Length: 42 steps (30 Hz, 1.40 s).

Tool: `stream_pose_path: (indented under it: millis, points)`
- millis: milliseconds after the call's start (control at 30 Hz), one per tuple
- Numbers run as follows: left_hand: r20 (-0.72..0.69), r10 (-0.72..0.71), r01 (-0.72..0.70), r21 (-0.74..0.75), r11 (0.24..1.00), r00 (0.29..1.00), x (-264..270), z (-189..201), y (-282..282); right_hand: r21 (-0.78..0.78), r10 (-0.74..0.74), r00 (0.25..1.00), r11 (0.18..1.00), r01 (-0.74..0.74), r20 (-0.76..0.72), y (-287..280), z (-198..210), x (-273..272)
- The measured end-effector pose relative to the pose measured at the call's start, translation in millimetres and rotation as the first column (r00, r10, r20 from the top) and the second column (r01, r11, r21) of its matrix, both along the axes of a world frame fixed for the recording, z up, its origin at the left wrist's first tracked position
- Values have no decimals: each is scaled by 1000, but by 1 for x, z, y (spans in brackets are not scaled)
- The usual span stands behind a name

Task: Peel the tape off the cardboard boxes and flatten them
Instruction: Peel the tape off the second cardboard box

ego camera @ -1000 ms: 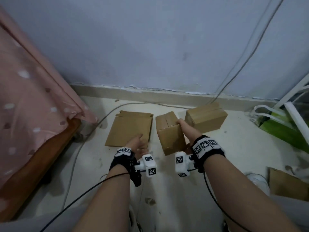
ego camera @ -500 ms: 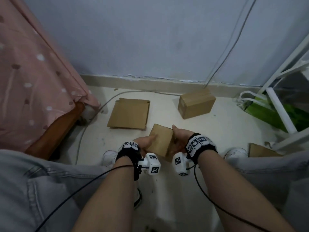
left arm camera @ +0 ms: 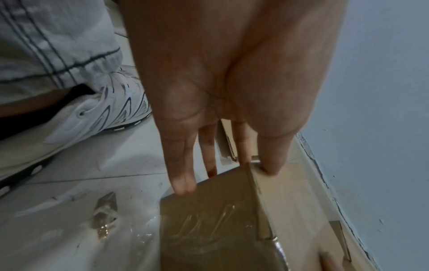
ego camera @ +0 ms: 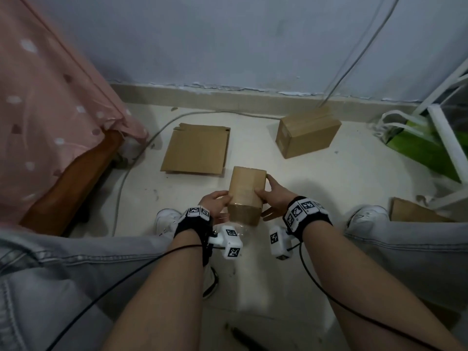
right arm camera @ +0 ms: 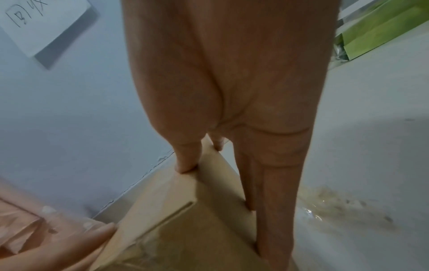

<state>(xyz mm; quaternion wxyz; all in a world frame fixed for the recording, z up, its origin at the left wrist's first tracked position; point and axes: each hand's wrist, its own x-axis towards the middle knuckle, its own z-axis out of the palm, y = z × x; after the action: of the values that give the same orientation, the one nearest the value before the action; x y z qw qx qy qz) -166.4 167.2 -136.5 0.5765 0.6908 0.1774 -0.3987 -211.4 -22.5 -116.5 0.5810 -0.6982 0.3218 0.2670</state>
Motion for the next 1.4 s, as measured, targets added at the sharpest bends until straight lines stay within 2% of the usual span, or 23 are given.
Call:
stream_pose_path:
  millis: [100, 200, 300, 433, 500, 600, 700, 833, 1000, 1133, 1233, 1300, 1400]
  points:
    - [11, -50, 50, 4, 999, 999, 1, 4, -2, 5, -21, 1000, 1000, 21, 1, -6, 0, 1]
    - [44, -113, 114, -22, 993, 993, 6, 15, -4, -76, -20, 998, 997, 25, 65, -12, 11, 7]
    - [133, -186, 189, -12, 982, 974, 13, 24, -2, -69, -36, 998, 997, 40, 60, -15, 20, 12]
    - [222, -104, 81, 109, 991, 969, 17, 27, -2, -107, 18, 998, 994, -12, 55, -15, 24, 15]
    - [216, -73, 45, 134, 990, 974, 13, 25, -2, -90, 49, 996, 995, -42, 76, -13, 26, 13]
    - [118, 6, -12, 48, 999, 993, 9, 17, 1, -46, 10, 994, 999, -5, 109, -12, 18, 6]
    - [69, -46, 46, 10, 999, 997, 2, 20, -1, -16, -123, 981, 992, 127, 152, -9, 7, 3]
    - [74, -54, 52, 31, 998, 996, -2, 13, -1, 40, -196, 960, 981, 192, 200, -6, 5, 8]
    - [-13, -10, 9, -6, 1000, 1000, -2, 15, -5, -42, -84, 975, 995, 95, 204, -1, 3, 15]
    - [-15, 31, -31, -13, 999, 999, -4, 11, -4, 45, 7, 997, 999, -10, 75, 7, 15, 8]
    - [12, 45, -45, -28, 999, 999, -2, 7, -1, 97, 24, 1000, 995, -26, 19, 7, 15, 3]
    - [29, 29, -28, -35, 999, 999, -1, 11, -2, 113, 38, 999, 993, -37, -7, 5, 11, 2]
    - [35, -102, 104, -66, 992, 994, 2, 16, -6, 142, 93, 994, 986, -84, -52, 3, 6, 0]
